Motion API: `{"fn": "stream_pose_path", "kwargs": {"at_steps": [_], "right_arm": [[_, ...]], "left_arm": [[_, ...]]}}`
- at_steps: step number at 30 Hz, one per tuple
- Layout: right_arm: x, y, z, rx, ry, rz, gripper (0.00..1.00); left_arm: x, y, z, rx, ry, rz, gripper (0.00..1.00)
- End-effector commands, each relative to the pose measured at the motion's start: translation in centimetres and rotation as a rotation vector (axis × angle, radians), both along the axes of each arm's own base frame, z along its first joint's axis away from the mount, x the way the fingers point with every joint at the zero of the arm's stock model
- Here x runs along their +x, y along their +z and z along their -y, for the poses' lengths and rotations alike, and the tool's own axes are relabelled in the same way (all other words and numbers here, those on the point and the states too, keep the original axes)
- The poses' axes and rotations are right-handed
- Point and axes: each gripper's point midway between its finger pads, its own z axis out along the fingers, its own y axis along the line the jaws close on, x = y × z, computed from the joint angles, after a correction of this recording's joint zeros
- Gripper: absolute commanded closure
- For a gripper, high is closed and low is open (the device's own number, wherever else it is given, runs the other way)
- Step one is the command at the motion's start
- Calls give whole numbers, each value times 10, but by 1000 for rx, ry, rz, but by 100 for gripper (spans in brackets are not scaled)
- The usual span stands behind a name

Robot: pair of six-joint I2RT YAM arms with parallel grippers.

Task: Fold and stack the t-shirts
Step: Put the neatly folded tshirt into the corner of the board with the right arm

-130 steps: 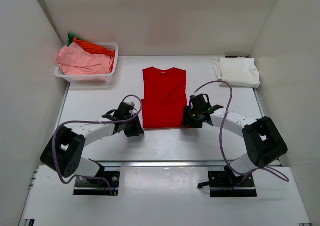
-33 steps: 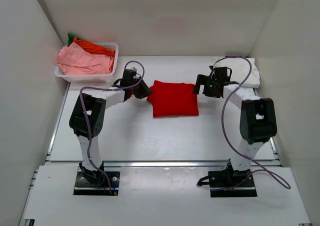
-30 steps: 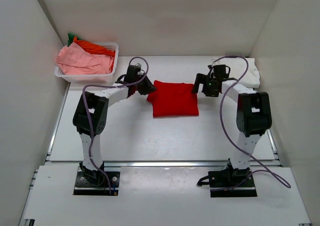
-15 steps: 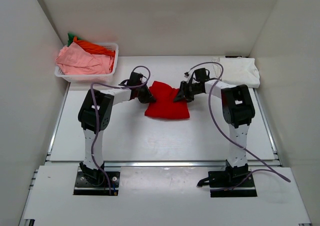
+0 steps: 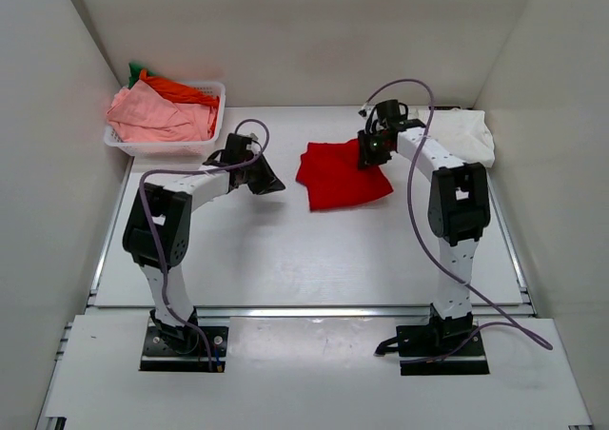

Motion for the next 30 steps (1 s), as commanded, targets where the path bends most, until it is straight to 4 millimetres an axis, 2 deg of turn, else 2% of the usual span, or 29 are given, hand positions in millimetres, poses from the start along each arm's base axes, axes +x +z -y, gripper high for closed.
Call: {"fn": "stream_pose_path", "kwargs": {"at_steps": [1, 3, 4, 5, 6, 7, 8, 9, 10, 12, 13, 15, 17, 18, 19, 21, 22, 24, 25, 26, 27, 28, 30], "right_arm": [[34, 71, 63, -211, -44, 219, 100], [48, 90, 85, -252, -65, 261, 100], [49, 87, 101, -288, -87, 249, 100], [53, 100, 114, -336, -98, 286, 99], [55, 105, 119, -357, -80, 306, 100], [57, 115, 133, -359, -101, 330, 100], [59, 115, 144, -335, -105, 335, 100], [61, 129, 162, -329, -138, 364, 100], [63, 134, 161, -315, -135, 385, 100], [71, 145, 201, -348, -190, 428, 100], [76, 146, 209, -361, -199, 446, 100], [87, 148, 240, -392, -252, 479, 100], [95, 143, 261, -409, -286, 493, 100], [99, 149, 277, -430, -320, 529, 100], [104, 146, 290, -438, -345, 552, 100], [110, 146, 307, -448, -386, 577, 100], [114, 153, 315, -451, -403, 603, 100], [126, 138, 333, -446, -433, 600, 100], [133, 147, 336, -454, -436, 621, 100], [142, 139, 341, -475, -426, 618, 100], [148, 118, 345, -506, -437, 582, 100], [154, 123, 351, -552, -447, 597, 100], [160, 95, 360, -587, -496, 572, 100]], "left_arm": [[-6, 35, -7, -26, -35, 77, 81], [-13, 33, -10, -25, -40, 65, 81], [-13, 34, -12, -25, -37, 69, 81], [-14, 36, -14, -24, -41, 75, 81], [-15, 35, -15, -21, -41, 75, 81], [-17, 33, -18, -18, -37, 69, 81], [-18, 31, -19, -16, -39, 65, 81], [-22, 27, -21, -16, -45, 52, 82], [-23, 24, -24, -9, -44, 46, 81], [-26, 21, -24, -2, -62, 44, 81], [-28, 17, -24, 10, -70, 33, 81], [-32, 12, -23, 27, -92, 30, 81], [-36, 8, -25, 39, -107, 14, 81], [-36, 7, -24, 41, -110, 13, 81], [-40, 4, -21, 45, -128, 6, 82], [-44, 0, -21, 51, -142, -2, 81], [-45, 1, -20, 47, -140, -7, 81], [-43, 3, -23, 45, -136, 0, 81], [-44, 3, -21, 39, -144, -4, 81], [-44, 4, -20, 38, -144, -2, 81], [-42, 6, -19, 39, -147, 5, 81], [-44, 4, -21, 42, -144, -6, 81], [-42, 8, -21, 44, -149, 7, 81]]}}
